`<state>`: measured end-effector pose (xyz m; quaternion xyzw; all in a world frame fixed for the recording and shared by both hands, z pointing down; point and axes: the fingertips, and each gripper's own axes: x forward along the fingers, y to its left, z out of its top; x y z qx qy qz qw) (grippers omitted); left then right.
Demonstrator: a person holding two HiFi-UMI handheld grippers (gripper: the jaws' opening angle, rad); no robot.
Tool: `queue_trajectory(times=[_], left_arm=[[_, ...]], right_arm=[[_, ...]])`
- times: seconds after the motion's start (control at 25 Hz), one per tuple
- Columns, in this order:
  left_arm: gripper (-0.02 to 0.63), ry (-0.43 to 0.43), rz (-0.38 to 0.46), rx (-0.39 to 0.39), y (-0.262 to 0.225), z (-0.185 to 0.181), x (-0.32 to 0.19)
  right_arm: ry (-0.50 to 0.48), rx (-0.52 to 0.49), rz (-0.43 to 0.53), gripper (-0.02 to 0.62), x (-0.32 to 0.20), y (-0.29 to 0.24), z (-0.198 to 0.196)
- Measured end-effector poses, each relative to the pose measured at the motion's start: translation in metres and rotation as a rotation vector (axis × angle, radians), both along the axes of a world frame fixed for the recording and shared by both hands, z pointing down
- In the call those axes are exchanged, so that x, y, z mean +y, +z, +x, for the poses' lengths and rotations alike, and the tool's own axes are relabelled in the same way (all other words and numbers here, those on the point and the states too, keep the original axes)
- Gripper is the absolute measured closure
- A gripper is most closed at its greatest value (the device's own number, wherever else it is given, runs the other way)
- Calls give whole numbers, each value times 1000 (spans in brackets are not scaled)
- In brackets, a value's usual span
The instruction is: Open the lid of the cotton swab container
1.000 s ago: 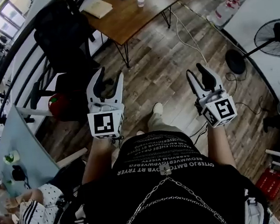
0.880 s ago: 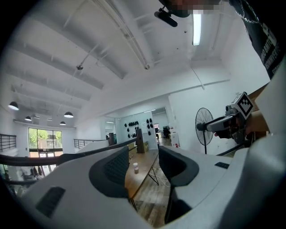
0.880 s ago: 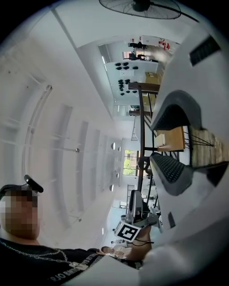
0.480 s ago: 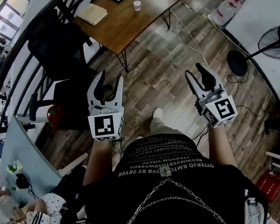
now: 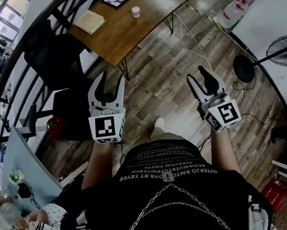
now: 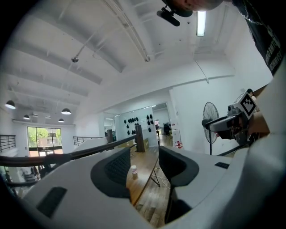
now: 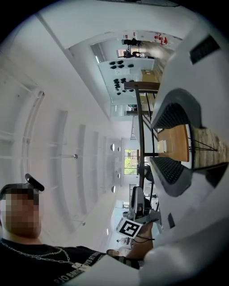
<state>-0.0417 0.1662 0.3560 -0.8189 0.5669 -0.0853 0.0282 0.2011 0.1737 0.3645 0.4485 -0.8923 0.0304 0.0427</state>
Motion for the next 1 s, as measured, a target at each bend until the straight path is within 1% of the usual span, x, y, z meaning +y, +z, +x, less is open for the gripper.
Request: queue_trajectory(times=[0.24,0.44,0.68,0.88,1.0], left_arm=[[393,-20,15,1,-8,21,-34],[393,-56,26,-1,-17,29,-51],[393,-100,33,-44,-20,25,-53],[393,-139,10,-45,-12,14,-47],[393,-151,-14,-42,-4,5,-46]], right_arm=[[-27,-10,10,399,-35,-4,22],[-53,-25,16,396,-58,-6,36],[-94,-55,14,393,-70,-5,37],[-134,-51,2,385,-75,1,27],[-139,-58,6,382,-76,0,23]])
